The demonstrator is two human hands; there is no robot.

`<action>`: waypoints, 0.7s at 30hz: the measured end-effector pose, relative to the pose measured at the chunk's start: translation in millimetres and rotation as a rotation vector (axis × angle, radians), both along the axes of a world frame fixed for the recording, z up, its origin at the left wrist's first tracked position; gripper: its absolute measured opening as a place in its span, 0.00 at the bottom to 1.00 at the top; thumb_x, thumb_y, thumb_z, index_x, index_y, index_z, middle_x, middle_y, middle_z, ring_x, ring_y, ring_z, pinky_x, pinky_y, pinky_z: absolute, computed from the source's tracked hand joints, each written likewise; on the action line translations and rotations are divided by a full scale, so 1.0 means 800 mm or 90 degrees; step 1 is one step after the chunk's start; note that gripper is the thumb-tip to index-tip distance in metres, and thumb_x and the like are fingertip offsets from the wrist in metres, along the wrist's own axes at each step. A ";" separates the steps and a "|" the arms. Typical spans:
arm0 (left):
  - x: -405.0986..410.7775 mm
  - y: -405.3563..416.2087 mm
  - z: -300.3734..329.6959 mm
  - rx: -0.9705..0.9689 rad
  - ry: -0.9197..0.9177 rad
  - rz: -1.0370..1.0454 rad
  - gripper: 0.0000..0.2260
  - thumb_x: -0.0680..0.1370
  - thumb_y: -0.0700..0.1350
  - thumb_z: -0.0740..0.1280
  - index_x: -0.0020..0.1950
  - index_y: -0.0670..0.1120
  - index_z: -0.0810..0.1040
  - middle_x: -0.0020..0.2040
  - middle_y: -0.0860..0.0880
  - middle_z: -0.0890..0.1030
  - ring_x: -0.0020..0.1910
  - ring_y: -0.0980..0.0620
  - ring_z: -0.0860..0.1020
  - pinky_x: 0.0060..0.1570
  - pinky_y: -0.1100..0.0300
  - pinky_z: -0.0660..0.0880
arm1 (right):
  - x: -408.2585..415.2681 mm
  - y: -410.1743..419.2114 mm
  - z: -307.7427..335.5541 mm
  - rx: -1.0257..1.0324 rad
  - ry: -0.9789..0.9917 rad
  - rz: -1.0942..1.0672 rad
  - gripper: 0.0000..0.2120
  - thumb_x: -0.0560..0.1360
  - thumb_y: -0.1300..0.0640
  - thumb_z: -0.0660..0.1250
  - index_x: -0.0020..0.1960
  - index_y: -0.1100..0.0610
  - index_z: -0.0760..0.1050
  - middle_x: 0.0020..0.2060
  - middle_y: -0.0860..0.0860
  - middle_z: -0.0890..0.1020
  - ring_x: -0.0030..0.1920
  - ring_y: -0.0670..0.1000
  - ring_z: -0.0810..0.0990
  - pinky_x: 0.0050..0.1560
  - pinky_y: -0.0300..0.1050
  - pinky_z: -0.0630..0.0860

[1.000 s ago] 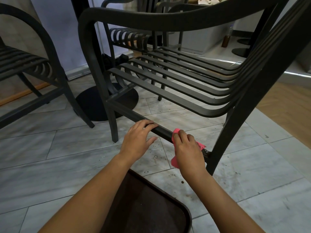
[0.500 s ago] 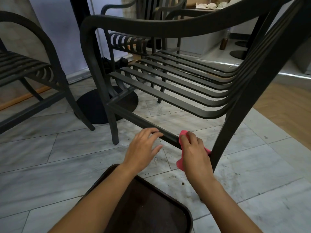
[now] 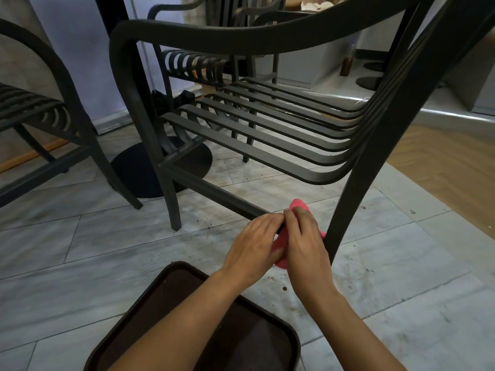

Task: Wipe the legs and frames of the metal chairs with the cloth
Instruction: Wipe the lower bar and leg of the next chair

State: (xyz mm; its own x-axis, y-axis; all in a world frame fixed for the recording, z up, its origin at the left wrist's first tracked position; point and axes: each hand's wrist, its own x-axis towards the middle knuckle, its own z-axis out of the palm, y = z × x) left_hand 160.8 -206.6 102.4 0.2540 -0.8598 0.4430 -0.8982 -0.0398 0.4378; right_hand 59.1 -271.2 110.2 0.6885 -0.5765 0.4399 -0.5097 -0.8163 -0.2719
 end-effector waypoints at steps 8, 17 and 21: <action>-0.006 -0.009 -0.002 0.002 -0.019 -0.008 0.26 0.73 0.53 0.65 0.68 0.48 0.62 0.66 0.49 0.71 0.66 0.52 0.68 0.68 0.57 0.65 | -0.051 0.008 -0.016 -0.284 -0.247 -0.015 0.17 0.71 0.61 0.71 0.58 0.56 0.73 0.54 0.56 0.79 0.57 0.56 0.73 0.52 0.53 0.72; -0.015 -0.022 0.006 0.056 -0.147 -0.045 0.28 0.72 0.46 0.70 0.71 0.46 0.66 0.72 0.48 0.67 0.73 0.49 0.59 0.73 0.50 0.57 | -0.051 -0.016 0.023 0.083 -0.444 -0.123 0.34 0.73 0.63 0.68 0.72 0.57 0.52 0.68 0.55 0.61 0.68 0.56 0.64 0.68 0.38 0.61; -0.020 -0.031 0.018 0.145 -0.147 -0.087 0.30 0.77 0.50 0.64 0.75 0.47 0.57 0.76 0.50 0.59 0.76 0.52 0.51 0.72 0.60 0.41 | -0.038 -0.015 0.029 0.206 -0.443 -0.130 0.29 0.77 0.60 0.62 0.74 0.57 0.53 0.61 0.46 0.69 0.57 0.36 0.70 0.53 0.21 0.63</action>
State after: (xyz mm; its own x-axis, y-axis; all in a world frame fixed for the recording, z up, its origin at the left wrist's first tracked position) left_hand 145.0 -231.6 116.5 0.0449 -0.9624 0.2679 -0.9762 0.0147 0.2165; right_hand 28.5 -282.9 133.5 0.1837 -0.8341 0.5202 -0.2660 -0.5516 -0.7905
